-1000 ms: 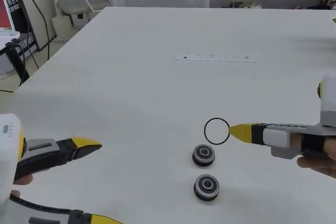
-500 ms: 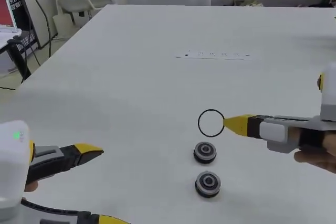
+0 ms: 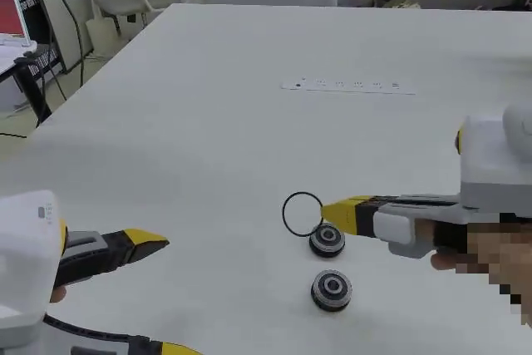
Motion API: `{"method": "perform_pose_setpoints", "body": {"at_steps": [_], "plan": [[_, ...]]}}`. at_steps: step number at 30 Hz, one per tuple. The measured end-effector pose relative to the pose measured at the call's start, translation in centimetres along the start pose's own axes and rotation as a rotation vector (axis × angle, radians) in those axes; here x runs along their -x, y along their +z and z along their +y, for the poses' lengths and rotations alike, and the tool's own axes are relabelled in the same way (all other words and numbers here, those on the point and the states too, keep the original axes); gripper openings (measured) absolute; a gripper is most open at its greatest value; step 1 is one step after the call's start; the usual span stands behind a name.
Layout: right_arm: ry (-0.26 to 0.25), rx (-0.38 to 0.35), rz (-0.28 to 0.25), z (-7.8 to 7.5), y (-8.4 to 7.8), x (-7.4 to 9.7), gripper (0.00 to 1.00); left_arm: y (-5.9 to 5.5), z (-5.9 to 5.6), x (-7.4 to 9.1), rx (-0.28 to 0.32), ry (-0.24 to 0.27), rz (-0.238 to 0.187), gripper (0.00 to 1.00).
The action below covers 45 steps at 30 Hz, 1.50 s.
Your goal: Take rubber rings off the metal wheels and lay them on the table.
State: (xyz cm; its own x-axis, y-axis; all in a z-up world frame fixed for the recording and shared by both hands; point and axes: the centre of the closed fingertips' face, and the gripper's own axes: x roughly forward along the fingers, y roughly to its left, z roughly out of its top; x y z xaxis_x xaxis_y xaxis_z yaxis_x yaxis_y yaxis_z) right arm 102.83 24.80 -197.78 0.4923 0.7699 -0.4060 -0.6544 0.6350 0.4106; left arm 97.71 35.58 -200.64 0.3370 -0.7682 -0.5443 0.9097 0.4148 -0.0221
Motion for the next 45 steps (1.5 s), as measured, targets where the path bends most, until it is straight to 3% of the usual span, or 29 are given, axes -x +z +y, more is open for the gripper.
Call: {"method": "perform_pose_setpoints", "body": {"at_steps": [7, 12, 16, 25, 33, 45], "plan": [[-0.017, 0.007, 0.049, -0.5, -1.7, -1.3, 0.00, 0.0, 0.1, 0.0, 0.005, 0.006, -0.001, 0.77], [0.001, -0.031, 0.083, -0.5, -3.2, -2.0, 0.00, -0.2, 0.2, 0.0, 0.009, 0.006, 0.004, 0.76], [0.009, -0.032, 0.144, -0.3, -5.0, -2.7, 0.00, -0.2, 0.1, 0.0, 0.012, 0.006, 0.006, 0.76], [0.016, -0.070, 0.185, -0.1, -7.1, -3.5, 0.00, -0.2, 0.2, 0.1, 0.018, 0.009, 0.002, 0.75], [-0.005, -0.124, 0.160, -0.7, -7.1, -3.8, 0.00, -0.2, 0.1, 0.1, 0.022, 0.007, 0.002, 0.75], [-0.012, -0.052, 0.181, -0.6, -7.8, -4.7, 0.00, -0.3, 0.2, 0.1, 0.022, 0.007, 0.007, 0.75]]}}
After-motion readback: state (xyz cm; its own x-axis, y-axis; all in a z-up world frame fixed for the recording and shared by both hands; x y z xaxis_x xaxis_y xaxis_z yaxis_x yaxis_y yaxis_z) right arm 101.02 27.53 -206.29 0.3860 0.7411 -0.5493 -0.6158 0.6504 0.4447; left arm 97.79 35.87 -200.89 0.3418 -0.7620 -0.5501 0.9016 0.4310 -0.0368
